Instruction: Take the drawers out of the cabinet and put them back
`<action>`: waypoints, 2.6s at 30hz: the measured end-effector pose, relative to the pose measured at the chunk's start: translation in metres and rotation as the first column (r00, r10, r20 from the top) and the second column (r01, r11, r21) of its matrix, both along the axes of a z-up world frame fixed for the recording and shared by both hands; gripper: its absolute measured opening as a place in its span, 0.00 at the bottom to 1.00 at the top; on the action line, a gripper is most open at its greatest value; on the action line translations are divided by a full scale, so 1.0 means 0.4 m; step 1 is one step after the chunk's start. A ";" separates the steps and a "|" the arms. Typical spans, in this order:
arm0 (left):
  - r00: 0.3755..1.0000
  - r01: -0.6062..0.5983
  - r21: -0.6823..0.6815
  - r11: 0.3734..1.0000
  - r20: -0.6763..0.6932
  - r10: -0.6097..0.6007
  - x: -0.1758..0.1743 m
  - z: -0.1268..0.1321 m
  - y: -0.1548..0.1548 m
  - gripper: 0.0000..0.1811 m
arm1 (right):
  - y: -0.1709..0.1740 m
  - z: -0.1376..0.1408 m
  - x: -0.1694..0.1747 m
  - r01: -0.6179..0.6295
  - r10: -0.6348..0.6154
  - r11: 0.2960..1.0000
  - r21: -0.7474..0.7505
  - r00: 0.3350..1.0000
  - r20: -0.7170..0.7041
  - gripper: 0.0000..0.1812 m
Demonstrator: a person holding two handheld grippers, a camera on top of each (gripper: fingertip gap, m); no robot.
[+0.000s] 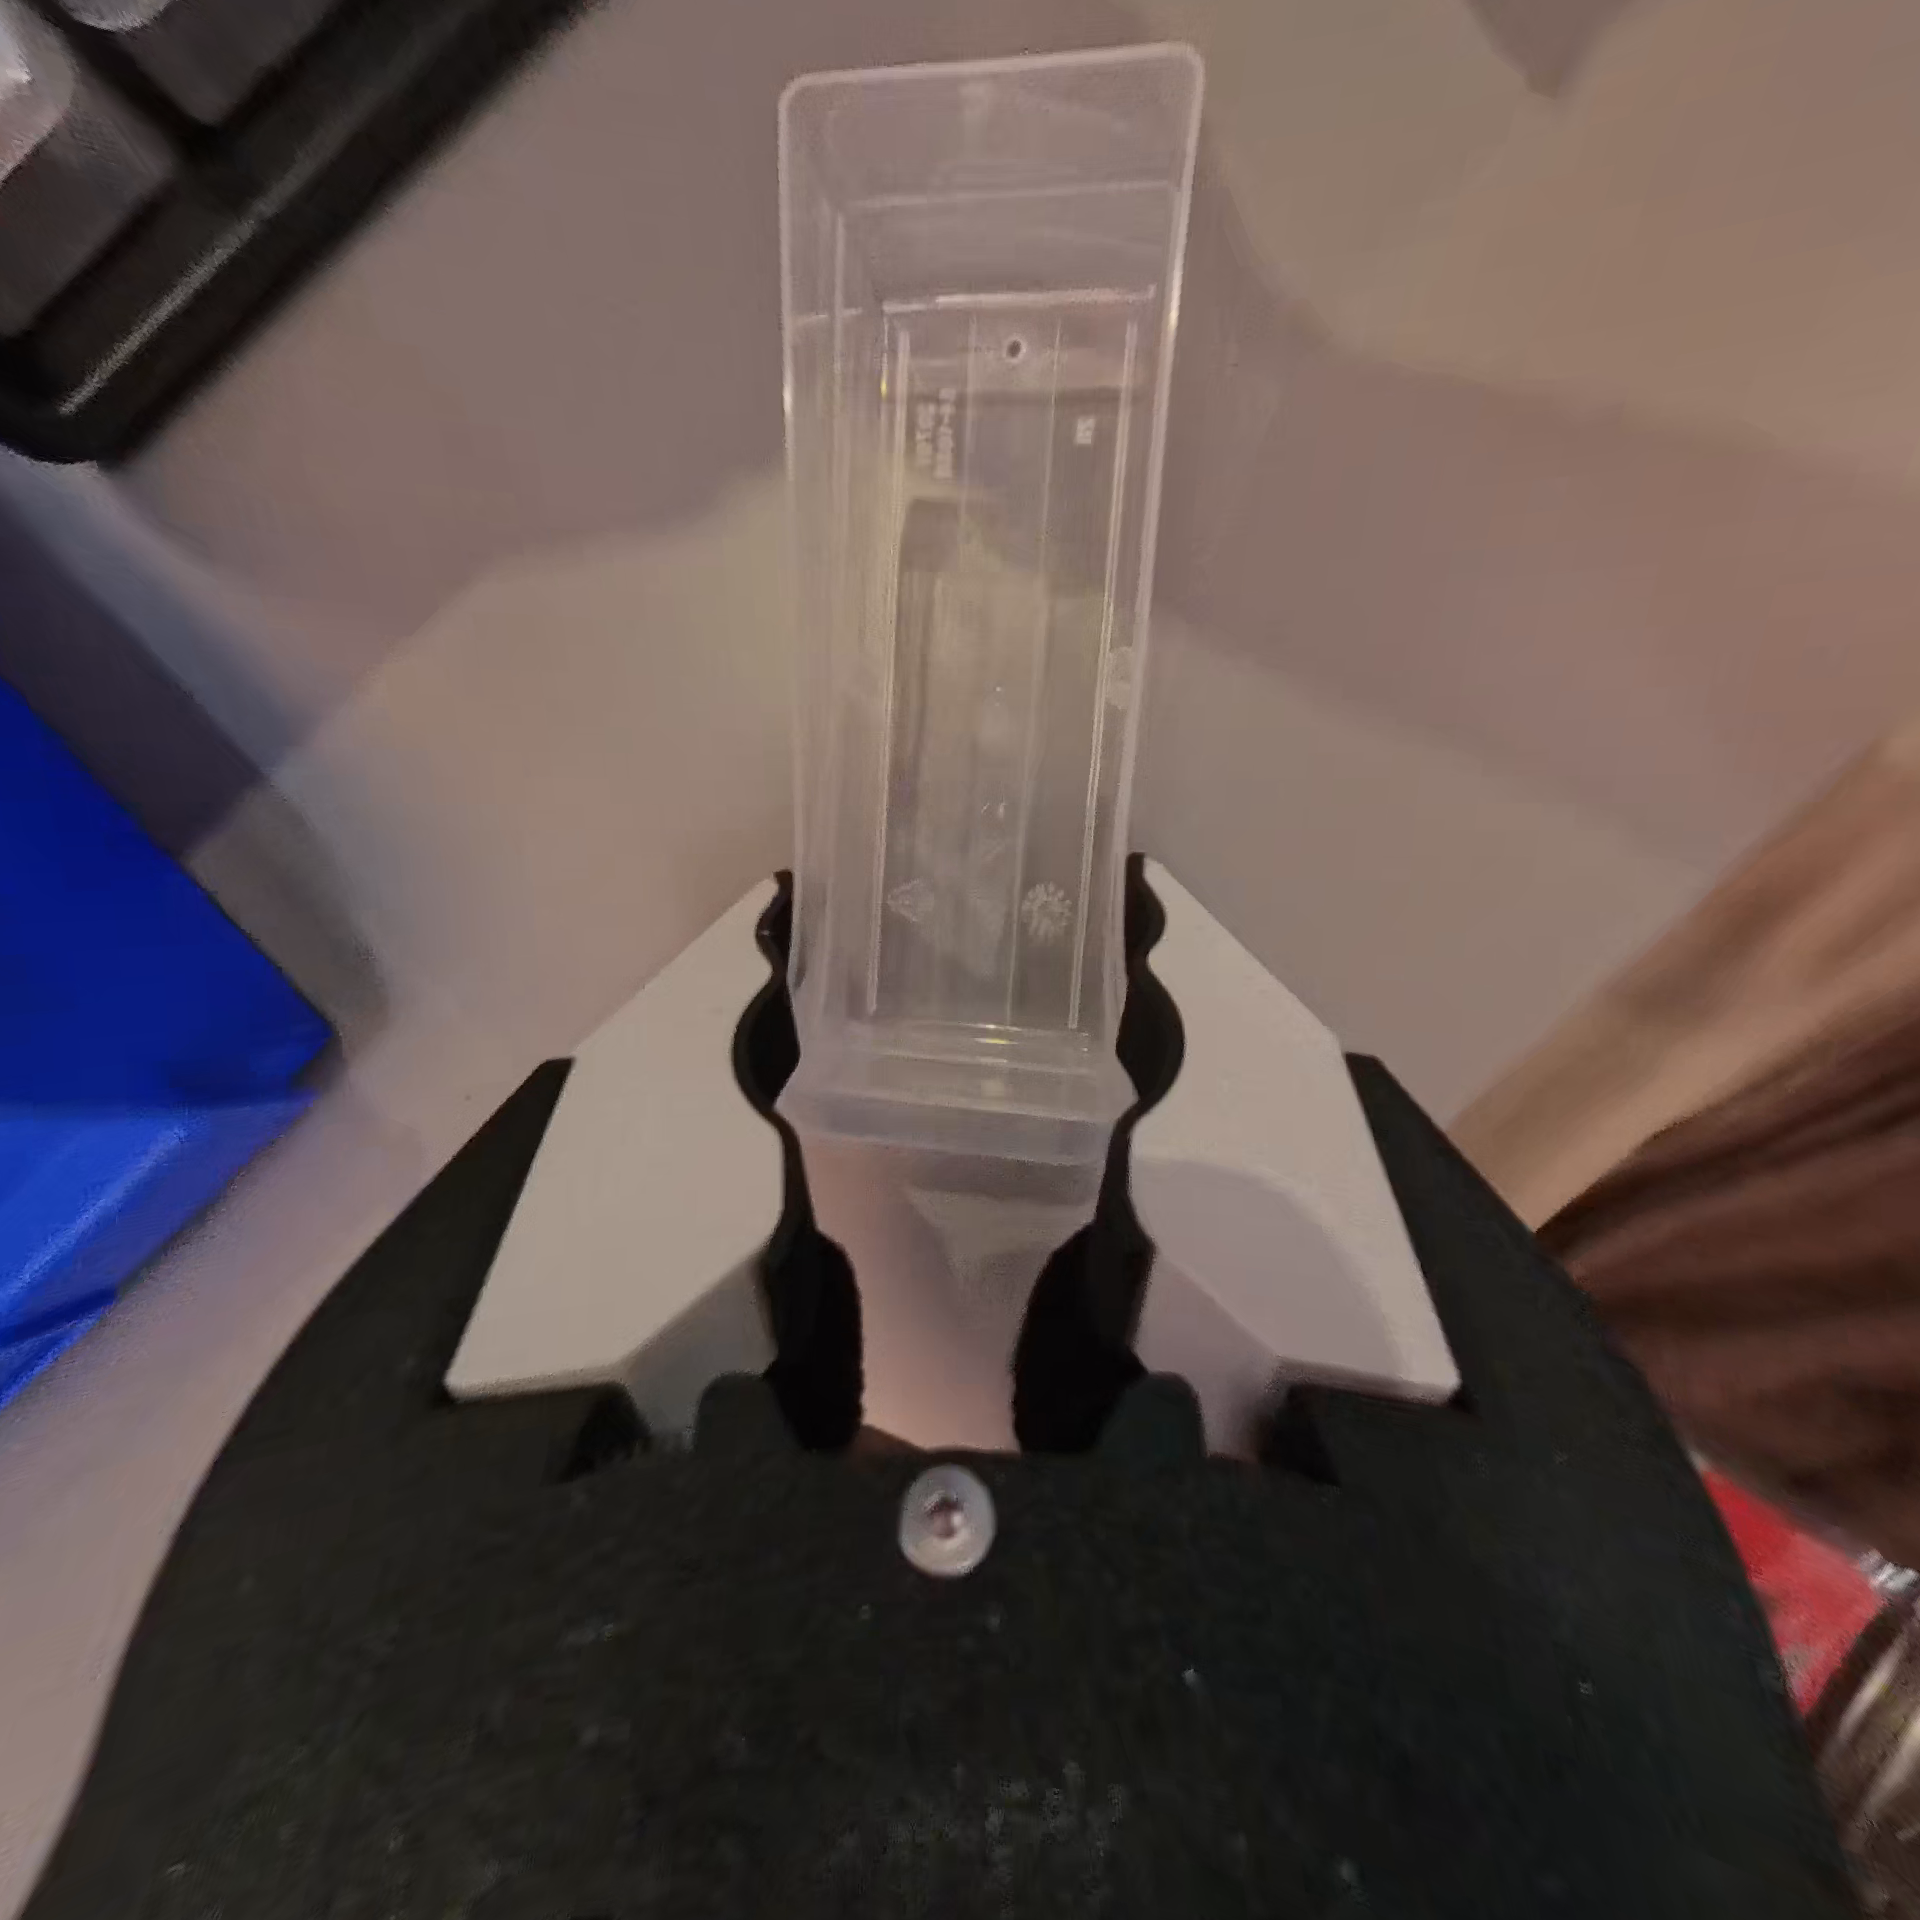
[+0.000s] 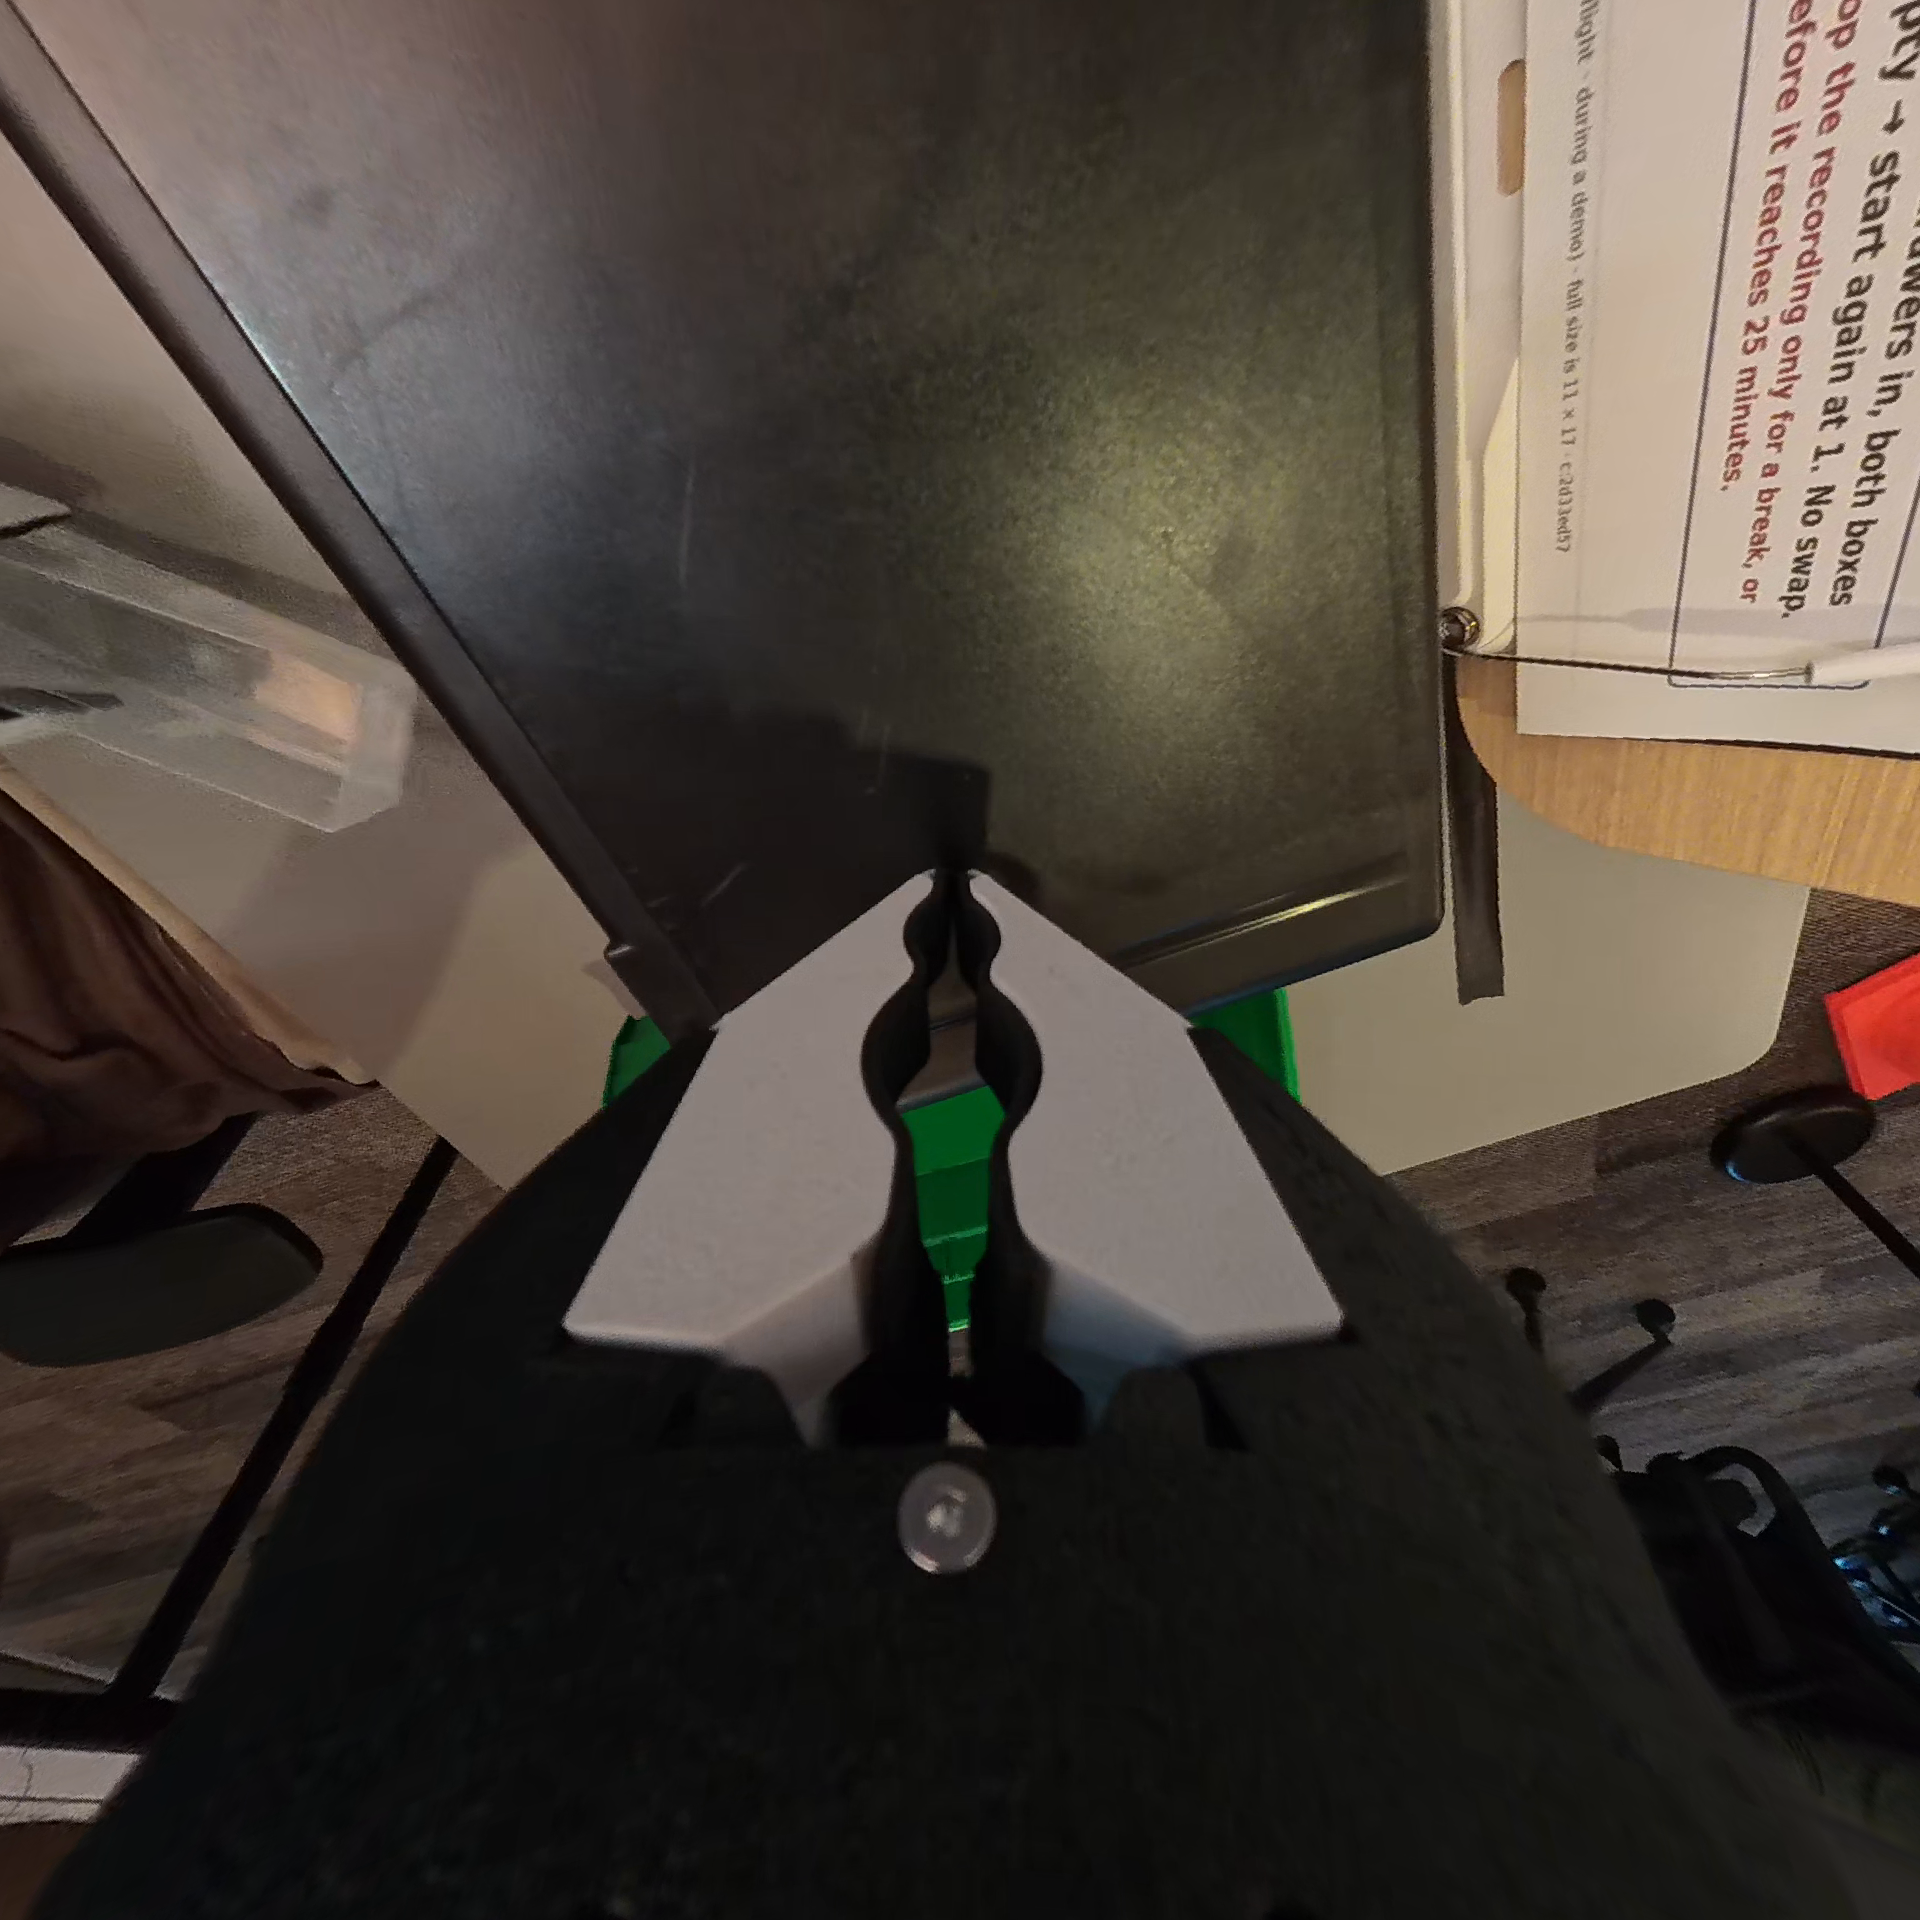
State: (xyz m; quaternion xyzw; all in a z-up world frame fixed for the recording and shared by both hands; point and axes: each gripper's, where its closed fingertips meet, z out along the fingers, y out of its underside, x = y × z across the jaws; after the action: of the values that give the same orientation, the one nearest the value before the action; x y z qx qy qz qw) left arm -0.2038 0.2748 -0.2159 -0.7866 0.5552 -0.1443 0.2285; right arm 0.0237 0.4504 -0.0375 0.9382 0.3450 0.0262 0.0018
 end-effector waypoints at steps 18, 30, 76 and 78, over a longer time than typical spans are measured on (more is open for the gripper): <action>0.945 -0.307 -0.001 0.952 -0.117 0.304 0.186 0.070 0.162 0.34 | -0.001 -0.001 0.000 0.054 -0.054 0.998 -0.036 0.998 -0.008 0.00; 0.908 -0.410 -0.009 0.912 -0.100 0.408 0.204 0.083 0.187 0.34 | -0.001 0.000 0.000 0.046 -0.046 0.999 -0.005 0.999 0.001 0.00; 0.731 -0.679 0.128 0.722 0.206 0.651 0.311 0.117 0.219 0.34 | 0.000 0.001 -0.001 0.074 -0.067 0.993 0.093 0.995 -0.074 0.00; 0.730 -0.680 0.140 0.719 0.214 0.649 0.321 0.116 0.232 0.34 | 0.000 0.001 -0.001 0.076 -0.068 0.993 0.094 0.994 -0.081 0.00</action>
State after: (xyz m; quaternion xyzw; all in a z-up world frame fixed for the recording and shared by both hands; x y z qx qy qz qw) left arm -0.0756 0.3676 -0.1697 -0.8917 0.2284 -0.0518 0.3874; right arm 0.0234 0.4505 -0.0371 0.9493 0.3092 0.0060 -0.0561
